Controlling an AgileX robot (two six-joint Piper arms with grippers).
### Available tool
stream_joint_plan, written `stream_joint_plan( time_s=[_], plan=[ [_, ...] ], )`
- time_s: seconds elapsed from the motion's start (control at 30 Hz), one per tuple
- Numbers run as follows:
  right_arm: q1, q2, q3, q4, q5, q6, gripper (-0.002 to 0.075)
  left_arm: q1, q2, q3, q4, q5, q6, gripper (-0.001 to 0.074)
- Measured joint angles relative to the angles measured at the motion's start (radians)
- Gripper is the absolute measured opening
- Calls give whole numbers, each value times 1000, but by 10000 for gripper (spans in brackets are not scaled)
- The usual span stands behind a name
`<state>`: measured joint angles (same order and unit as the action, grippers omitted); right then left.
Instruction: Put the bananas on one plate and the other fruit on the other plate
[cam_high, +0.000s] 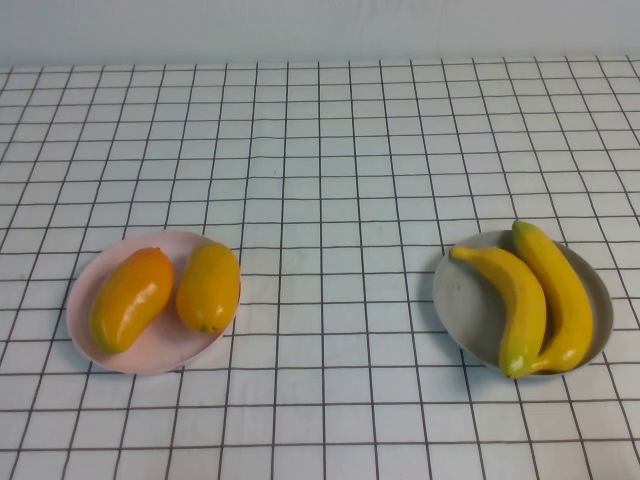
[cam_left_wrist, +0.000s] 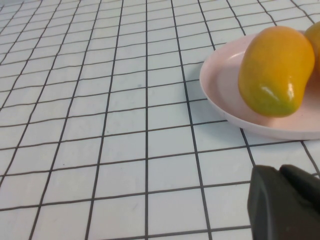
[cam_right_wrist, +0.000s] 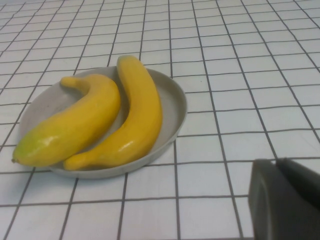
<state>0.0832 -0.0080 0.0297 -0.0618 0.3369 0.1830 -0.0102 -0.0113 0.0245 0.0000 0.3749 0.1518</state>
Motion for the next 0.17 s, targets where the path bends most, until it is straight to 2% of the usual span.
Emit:
stream_joint_plan(
  time_s=[0.17],
  plan=[
    [0, 0, 0, 0, 0, 0, -15, 0, 0, 0, 0, 0, 0, -4]
  ],
)
